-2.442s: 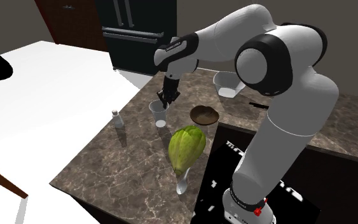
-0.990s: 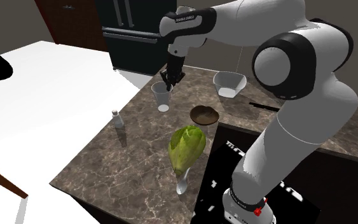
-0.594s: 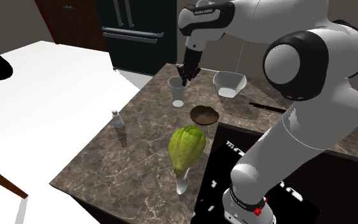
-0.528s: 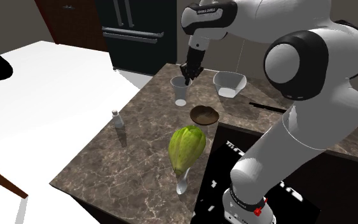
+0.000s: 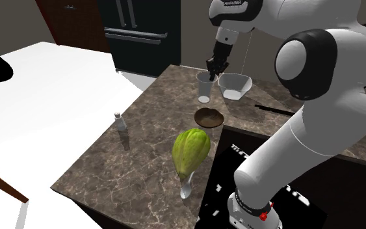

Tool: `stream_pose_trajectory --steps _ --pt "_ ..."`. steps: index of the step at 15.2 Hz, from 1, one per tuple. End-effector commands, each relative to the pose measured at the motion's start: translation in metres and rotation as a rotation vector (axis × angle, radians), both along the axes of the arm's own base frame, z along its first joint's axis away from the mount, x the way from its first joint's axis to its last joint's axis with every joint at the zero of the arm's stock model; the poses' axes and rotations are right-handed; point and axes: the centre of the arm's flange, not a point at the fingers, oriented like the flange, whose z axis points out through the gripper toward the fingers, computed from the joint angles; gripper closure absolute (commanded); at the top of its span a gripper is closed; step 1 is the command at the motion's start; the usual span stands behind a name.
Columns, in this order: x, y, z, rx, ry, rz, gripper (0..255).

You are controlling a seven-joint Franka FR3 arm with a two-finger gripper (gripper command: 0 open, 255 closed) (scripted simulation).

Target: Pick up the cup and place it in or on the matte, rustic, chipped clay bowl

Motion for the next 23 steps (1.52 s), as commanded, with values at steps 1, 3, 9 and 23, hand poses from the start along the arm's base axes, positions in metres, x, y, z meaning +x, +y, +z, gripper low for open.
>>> stream_pose_trajectory --steps 1,3,9,23 --pt "-0.013 -0.022 0.005 0.0 0.0 0.001 255" --pt "-0.018 -0.031 0.001 0.0 0.0 0.001 255" --pt "-0.018 -0.031 -0.03 0.0 0.0 0.001 255" --pt "-0.018 -0.031 -0.104 0.0 0.0 0.001 255"
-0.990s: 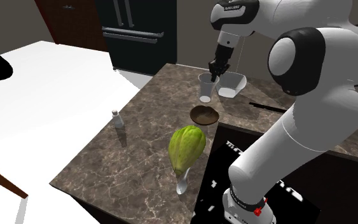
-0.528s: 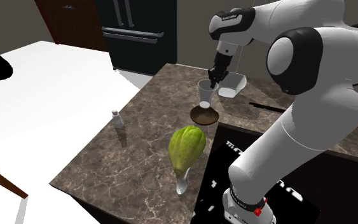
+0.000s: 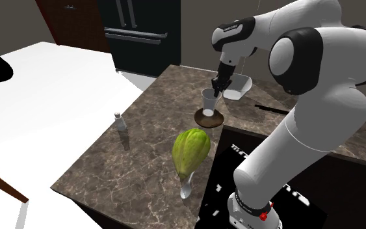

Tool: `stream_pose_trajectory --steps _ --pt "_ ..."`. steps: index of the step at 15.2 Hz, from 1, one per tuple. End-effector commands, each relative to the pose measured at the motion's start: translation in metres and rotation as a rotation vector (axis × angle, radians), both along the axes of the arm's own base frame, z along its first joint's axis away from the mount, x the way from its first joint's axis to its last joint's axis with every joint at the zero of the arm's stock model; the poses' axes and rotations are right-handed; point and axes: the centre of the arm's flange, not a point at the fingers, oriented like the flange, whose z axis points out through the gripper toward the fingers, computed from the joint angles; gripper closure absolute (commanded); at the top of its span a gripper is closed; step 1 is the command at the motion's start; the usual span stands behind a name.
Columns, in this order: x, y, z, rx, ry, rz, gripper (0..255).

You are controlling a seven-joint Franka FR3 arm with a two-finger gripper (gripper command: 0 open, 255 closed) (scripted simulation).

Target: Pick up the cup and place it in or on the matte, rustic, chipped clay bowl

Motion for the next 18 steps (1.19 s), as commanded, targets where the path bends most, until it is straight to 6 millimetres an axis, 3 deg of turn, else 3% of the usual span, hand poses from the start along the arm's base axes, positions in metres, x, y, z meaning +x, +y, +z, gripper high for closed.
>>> stream_pose_trajectory --steps 1,10,11,16,18 --pt "0.0 -0.001 -0.011 0.0 -0.001 0.0 255" --pt "0.0 -0.001 -0.017 0.0 -0.001 0.0 255" --pt "0.0 -0.001 -0.017 0.0 -0.001 0.0 0" --pt "0.0 -0.001 -0.017 0.0 -0.001 0.0 0" --pt "0.0 -0.008 0.009 0.0 -0.001 0.0 0"
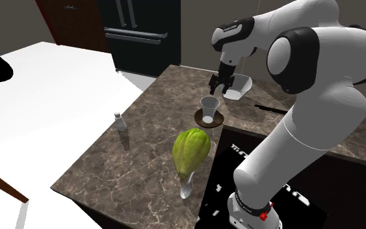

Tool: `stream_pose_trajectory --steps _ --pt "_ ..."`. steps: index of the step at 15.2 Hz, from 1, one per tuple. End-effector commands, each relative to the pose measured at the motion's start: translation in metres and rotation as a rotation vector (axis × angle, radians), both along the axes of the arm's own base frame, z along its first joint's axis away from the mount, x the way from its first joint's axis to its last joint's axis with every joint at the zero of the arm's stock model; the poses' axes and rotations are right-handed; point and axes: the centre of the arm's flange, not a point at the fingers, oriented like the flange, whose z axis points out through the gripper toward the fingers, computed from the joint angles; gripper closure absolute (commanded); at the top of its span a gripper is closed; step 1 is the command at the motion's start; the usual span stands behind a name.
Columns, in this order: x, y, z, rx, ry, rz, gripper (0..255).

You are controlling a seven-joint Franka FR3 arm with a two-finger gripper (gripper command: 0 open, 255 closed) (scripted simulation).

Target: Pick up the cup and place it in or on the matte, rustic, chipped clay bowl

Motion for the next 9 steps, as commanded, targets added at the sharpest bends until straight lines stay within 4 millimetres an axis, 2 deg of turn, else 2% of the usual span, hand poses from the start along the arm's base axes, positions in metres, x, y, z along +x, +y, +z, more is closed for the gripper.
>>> stream_pose_trajectory --steps 1,2,9 --pt "-0.0016 -0.0075 0.0229 0.0 0.0 0.0 0" --pt "-0.0015 -0.0106 0.0329 0.0 0.0 0.0 0" --pt "-0.0015 -0.0106 0.0329 0.0 0.0 0.0 0"
